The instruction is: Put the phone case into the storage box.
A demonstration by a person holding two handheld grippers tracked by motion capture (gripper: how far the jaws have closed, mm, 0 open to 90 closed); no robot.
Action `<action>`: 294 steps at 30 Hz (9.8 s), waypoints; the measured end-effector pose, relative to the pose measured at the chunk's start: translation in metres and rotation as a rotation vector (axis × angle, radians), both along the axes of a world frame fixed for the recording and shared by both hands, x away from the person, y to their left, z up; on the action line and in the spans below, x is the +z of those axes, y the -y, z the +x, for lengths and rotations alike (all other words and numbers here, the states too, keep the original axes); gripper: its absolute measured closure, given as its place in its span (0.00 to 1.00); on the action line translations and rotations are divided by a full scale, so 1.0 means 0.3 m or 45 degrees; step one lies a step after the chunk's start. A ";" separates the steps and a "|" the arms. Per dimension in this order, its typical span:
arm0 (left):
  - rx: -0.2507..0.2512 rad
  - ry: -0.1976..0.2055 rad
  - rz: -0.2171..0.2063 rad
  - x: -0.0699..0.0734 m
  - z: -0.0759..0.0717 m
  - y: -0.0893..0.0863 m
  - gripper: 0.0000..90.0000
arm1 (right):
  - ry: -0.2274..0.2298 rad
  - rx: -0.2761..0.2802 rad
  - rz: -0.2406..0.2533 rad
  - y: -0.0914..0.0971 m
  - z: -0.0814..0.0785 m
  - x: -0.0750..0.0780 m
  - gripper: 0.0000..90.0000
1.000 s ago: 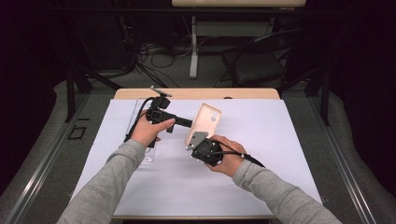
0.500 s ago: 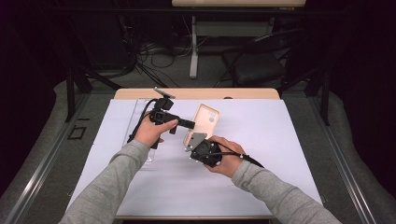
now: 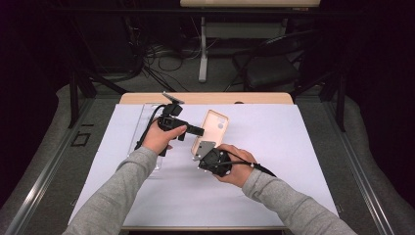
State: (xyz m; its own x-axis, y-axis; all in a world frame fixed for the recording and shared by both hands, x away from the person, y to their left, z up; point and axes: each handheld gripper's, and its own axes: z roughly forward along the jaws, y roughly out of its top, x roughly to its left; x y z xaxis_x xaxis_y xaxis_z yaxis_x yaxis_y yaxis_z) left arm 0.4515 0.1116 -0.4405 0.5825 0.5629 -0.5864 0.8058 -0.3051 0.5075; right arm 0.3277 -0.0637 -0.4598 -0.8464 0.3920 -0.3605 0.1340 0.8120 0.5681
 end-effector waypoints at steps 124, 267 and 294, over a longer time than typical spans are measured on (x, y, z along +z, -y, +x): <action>0.187 -0.206 -0.086 -0.022 0.005 -0.033 0.90 | -0.024 0.002 0.089 0.014 -0.003 0.026 0.79; 0.278 0.404 -0.535 -0.116 -0.346 -0.094 0.90 | -0.616 -0.432 1.198 0.311 0.078 0.006 0.82; 0.261 0.396 -0.537 -0.118 -0.348 -0.086 0.90 | -0.669 -0.423 1.216 0.310 0.082 -0.003 0.88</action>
State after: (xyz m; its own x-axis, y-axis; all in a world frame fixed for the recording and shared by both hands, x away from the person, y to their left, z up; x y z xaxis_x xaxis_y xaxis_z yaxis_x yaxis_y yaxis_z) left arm 0.3472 0.1375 -0.4760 0.6670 0.4368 -0.6036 0.6203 0.1232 0.7746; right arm 0.3522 -0.1566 -0.4607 -0.6075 0.5493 0.5738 0.6655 -0.0424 0.7452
